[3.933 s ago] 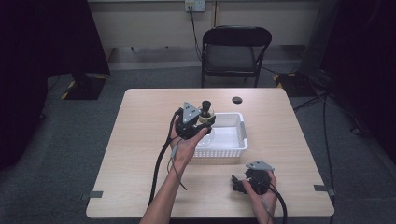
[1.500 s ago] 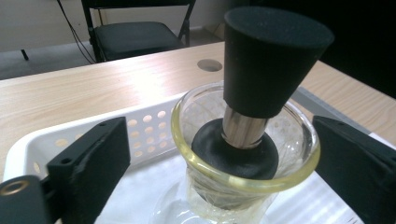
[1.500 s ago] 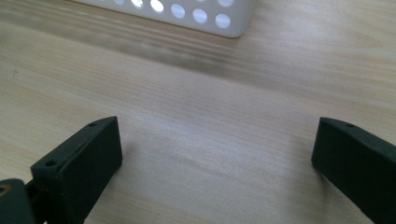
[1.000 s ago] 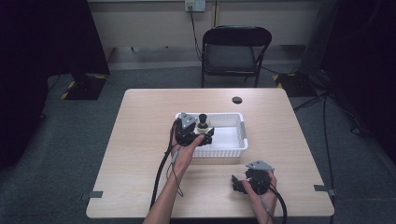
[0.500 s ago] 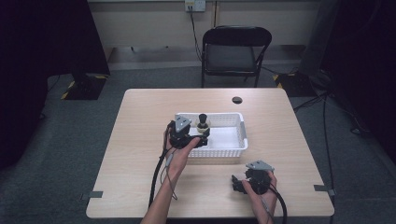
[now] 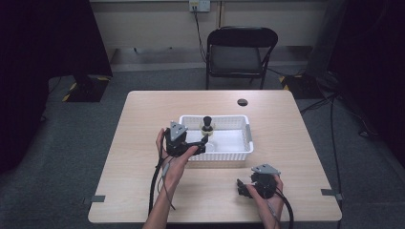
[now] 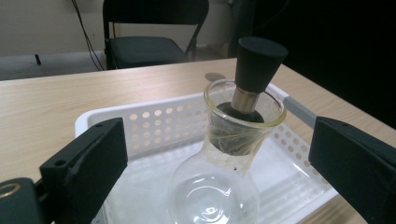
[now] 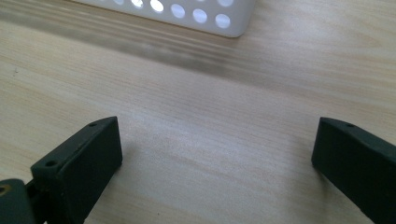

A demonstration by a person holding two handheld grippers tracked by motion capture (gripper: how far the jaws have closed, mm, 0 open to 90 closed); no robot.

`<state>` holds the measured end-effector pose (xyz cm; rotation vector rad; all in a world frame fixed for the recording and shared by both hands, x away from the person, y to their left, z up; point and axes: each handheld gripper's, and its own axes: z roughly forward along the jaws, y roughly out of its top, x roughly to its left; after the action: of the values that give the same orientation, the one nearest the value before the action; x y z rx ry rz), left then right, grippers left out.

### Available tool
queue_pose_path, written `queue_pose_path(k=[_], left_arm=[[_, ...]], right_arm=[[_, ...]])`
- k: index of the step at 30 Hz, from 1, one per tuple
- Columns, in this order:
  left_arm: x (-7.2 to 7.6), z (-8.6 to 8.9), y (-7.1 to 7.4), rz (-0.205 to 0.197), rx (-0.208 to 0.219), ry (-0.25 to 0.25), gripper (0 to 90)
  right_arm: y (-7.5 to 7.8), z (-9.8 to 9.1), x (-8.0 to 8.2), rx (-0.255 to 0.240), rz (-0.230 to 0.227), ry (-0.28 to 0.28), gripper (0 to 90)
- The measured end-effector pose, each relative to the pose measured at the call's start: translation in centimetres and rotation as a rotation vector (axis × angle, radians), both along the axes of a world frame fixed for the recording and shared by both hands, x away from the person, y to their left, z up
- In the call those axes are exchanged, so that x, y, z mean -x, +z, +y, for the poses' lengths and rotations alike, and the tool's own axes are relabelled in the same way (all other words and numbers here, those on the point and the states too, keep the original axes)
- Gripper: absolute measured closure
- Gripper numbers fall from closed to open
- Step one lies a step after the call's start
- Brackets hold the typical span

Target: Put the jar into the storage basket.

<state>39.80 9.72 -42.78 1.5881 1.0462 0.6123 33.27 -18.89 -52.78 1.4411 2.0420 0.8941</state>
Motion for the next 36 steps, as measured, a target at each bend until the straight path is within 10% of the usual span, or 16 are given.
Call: queue_pose_path(k=[15, 36], left_arm=[[2.4, 1.3, 0.5, 0.015, 0.061, 0.012, 3.6], [5.2, 2.4, -0.3, 0.012, 0.039, 0.033, 3.6]], right_arm=[[0.0, 0.0, 0.0, 0.0, 0.0, 0.0, 0.6], [0.0, 0.0, 0.0, 0.0, 0.0, 0.0, 0.6]])
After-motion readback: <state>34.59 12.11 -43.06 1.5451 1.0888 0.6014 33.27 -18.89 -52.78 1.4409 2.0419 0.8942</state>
